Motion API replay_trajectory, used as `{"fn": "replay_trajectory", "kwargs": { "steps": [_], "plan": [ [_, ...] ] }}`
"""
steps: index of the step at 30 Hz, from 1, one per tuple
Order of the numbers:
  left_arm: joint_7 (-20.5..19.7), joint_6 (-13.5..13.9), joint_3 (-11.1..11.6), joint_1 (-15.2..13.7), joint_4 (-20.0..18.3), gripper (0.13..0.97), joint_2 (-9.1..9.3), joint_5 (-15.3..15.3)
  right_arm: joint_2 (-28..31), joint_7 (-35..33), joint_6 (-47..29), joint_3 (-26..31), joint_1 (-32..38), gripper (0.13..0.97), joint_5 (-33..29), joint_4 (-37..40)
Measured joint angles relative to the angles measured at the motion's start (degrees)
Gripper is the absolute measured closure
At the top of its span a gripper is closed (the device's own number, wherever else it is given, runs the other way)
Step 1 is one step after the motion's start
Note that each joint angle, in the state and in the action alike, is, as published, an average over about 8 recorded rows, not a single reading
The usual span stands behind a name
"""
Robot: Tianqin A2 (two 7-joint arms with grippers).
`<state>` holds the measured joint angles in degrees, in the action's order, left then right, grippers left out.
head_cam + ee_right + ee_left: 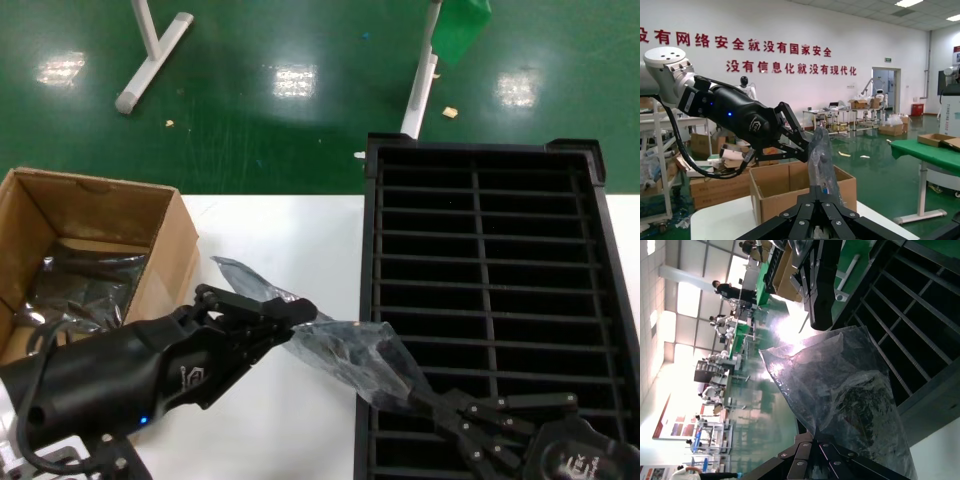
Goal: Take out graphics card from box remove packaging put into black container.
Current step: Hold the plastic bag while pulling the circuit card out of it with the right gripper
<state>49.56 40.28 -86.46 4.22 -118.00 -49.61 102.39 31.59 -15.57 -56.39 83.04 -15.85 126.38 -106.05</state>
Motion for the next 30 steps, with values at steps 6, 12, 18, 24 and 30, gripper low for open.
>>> {"fn": "replay_trajectory", "kwargs": {
  "steps": [6, 12, 18, 24, 30],
  "plan": [
    [-1.2, -0.5, -1.7, -1.2, 0.0, 0.955, 0.2, -1.3, -0.1, -0.3, -0.4, 0.1, 0.9, 0.947, 0.2, 1.6],
    [-2.2, -1.3, -2.9, -1.7, 0.0, 0.955, 0.19, -2.5, -0.2, -0.7, -0.9, 0.1, 1.6, 0.947, 0.5, 3.3],
    [-3.1, -2.0, -3.5, -1.7, 0.0, 0.955, 0.12, -3.3, -0.2, -0.9, -1.1, 0.3, 2.8, 0.947, 0.4, 5.1],
    [-3.4, -2.5, -3.7, -1.5, 0.0, 0.955, 0.05, -3.4, -0.3, -0.5, -0.8, 0.8, 4.5, 0.947, 0.2, 6.6],
    [-3.6, -2.6, -3.8, -1.5, 0.0, 0.955, -0.06, -3.4, -0.8, -0.1, 0.0, 1.9, 5.9, 0.947, -0.5, 7.6]
  ]
}}
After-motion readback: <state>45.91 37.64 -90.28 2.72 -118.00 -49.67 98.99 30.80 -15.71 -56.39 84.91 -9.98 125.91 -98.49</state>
